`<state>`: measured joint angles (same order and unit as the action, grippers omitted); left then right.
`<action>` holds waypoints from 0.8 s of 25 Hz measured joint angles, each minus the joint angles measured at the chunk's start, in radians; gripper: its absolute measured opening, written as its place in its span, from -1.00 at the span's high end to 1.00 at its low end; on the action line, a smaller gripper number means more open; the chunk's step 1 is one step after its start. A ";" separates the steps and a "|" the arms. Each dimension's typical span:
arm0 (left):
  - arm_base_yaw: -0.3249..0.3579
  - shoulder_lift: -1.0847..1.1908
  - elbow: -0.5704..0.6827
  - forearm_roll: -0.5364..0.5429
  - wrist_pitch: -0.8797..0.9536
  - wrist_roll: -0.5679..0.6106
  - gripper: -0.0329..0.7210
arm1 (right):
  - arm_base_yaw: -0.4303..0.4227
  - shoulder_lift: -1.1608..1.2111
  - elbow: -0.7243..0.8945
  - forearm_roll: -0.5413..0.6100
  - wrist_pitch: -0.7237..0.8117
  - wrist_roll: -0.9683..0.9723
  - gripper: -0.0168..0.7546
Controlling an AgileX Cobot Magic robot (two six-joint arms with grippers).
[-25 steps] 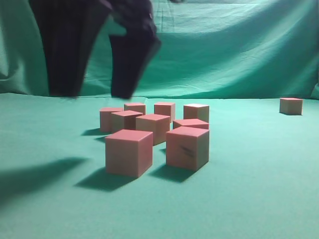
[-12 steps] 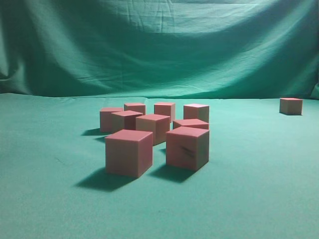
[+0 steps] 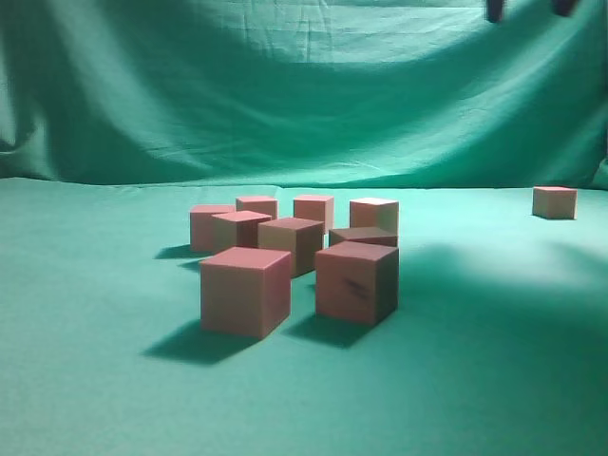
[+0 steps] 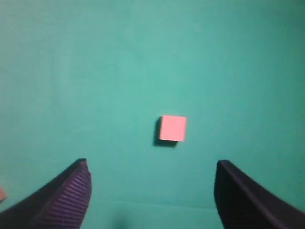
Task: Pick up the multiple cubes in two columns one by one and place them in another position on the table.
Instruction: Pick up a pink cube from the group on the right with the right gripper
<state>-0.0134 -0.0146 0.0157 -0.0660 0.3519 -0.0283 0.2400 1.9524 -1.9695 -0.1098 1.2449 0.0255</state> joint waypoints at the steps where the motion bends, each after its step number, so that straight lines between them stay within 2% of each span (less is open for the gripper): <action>1: 0.000 0.000 0.000 0.000 0.000 0.000 0.91 | -0.037 0.019 0.000 0.013 0.000 0.005 -0.45; 5: 0.000 0.000 0.000 0.000 0.000 0.000 0.91 | -0.137 0.115 0.000 0.093 0.000 0.008 -0.45; 8: 0.000 0.000 0.000 0.000 0.000 0.000 0.91 | -0.168 0.188 0.000 0.122 -0.002 0.008 -0.45; 15: 0.000 0.000 0.000 0.000 0.000 0.000 0.91 | -0.170 0.304 0.000 0.189 -0.079 -0.118 -0.45; 20: 0.000 0.000 0.000 0.000 0.000 0.000 0.91 | -0.170 0.336 0.000 0.187 -0.151 -0.155 -0.45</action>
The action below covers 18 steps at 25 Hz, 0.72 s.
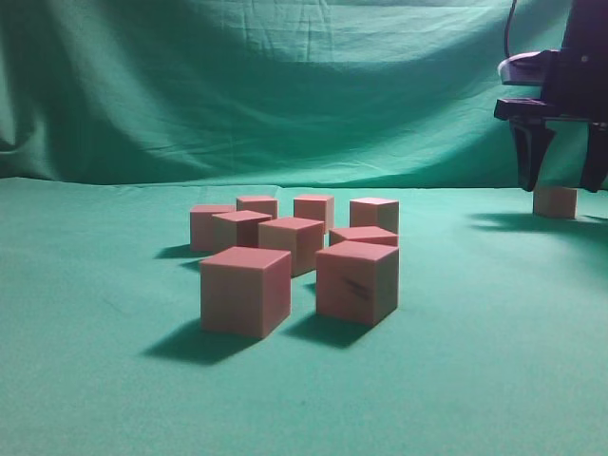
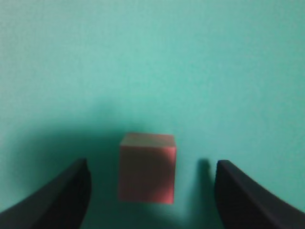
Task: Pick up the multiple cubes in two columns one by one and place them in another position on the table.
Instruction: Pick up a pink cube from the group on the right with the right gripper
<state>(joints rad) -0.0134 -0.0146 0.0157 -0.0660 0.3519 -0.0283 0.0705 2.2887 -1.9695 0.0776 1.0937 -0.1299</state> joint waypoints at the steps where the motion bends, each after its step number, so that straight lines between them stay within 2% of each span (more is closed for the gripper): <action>1: 0.000 0.000 0.000 0.000 0.000 0.000 0.91 | 0.000 0.003 0.000 0.000 -0.004 -0.008 -0.45; 4: 0.000 0.000 0.000 0.000 0.000 0.000 0.91 | 0.000 0.021 0.000 0.000 -0.014 -0.014 -0.45; 5: 0.000 0.000 0.000 0.000 0.000 0.000 0.91 | 0.000 0.027 0.000 0.000 -0.014 -0.014 -0.30; 11: 0.000 0.000 0.000 0.000 0.000 0.000 0.91 | 0.000 0.046 -0.002 0.002 -0.003 -0.014 0.28; 18: 0.000 0.000 0.000 0.000 0.000 0.000 0.91 | 0.000 0.007 -0.141 0.079 0.127 -0.014 0.25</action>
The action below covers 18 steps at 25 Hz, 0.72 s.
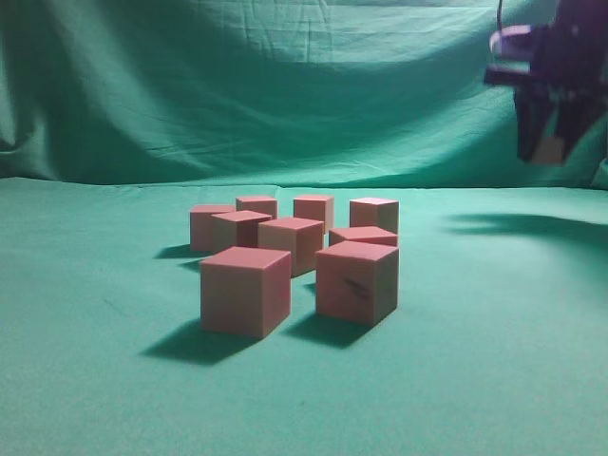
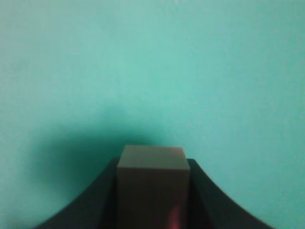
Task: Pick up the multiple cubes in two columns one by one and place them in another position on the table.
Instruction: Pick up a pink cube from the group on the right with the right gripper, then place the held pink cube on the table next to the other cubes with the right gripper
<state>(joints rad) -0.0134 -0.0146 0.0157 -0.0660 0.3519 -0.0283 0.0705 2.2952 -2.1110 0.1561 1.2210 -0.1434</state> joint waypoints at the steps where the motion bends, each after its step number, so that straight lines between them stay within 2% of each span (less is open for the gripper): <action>1: 0.000 0.000 0.000 0.000 0.000 0.000 0.91 | 0.000 -0.015 -0.024 0.017 0.005 0.004 0.25; 8: 0.000 0.000 0.000 0.000 0.000 0.000 0.91 | 0.002 -0.213 -0.050 0.149 0.024 0.103 0.25; 11: 0.000 0.000 0.000 0.000 0.000 0.000 0.91 | 0.023 -0.325 -0.035 0.164 0.025 0.105 0.25; 14: 0.000 0.000 0.000 0.000 0.000 0.000 0.91 | 0.087 -0.442 0.030 0.158 0.027 0.070 0.25; 18: 0.000 0.000 0.000 0.000 0.000 0.000 0.91 | 0.222 -0.553 0.163 0.148 0.033 0.025 0.25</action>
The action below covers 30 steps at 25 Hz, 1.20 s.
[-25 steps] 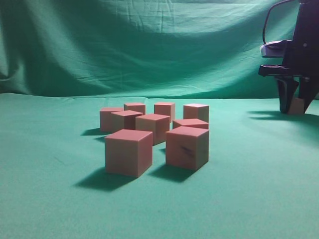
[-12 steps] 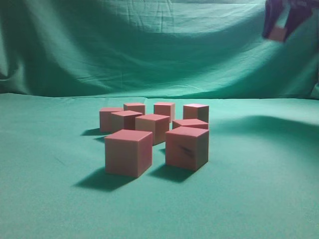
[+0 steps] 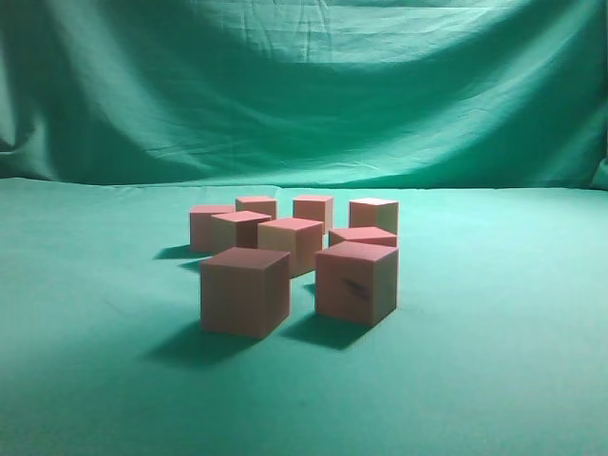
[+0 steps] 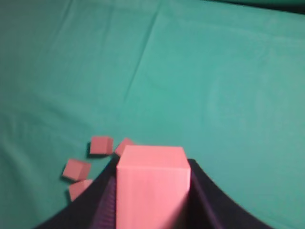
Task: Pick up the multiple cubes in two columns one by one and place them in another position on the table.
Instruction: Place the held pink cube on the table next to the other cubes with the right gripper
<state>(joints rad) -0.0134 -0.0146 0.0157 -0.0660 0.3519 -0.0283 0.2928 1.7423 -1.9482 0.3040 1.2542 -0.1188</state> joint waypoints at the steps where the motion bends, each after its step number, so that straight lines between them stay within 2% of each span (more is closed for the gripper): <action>1: 0.000 0.000 0.000 0.000 0.000 0.000 0.91 | 0.034 -0.017 0.036 -0.008 0.002 -0.007 0.25; 9: 0.000 0.000 0.000 0.000 0.000 0.000 0.91 | 0.378 -0.021 0.262 -0.063 -0.002 -0.042 0.25; 14: 0.000 0.000 0.000 0.000 0.000 0.000 0.91 | 0.561 0.042 0.316 -0.104 -0.044 -0.053 0.25; 22: 0.000 0.000 0.000 0.000 0.000 0.000 0.91 | 0.709 0.208 0.318 -0.115 -0.105 -0.072 0.25; 30: 0.000 0.000 0.000 0.000 0.000 0.000 0.91 | 0.718 0.331 0.318 -0.192 -0.120 -0.018 0.25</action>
<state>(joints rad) -0.0134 -0.0146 0.0157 -0.0660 0.3519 -0.0283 1.0108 2.0736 -1.6303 0.1121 1.1343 -0.1365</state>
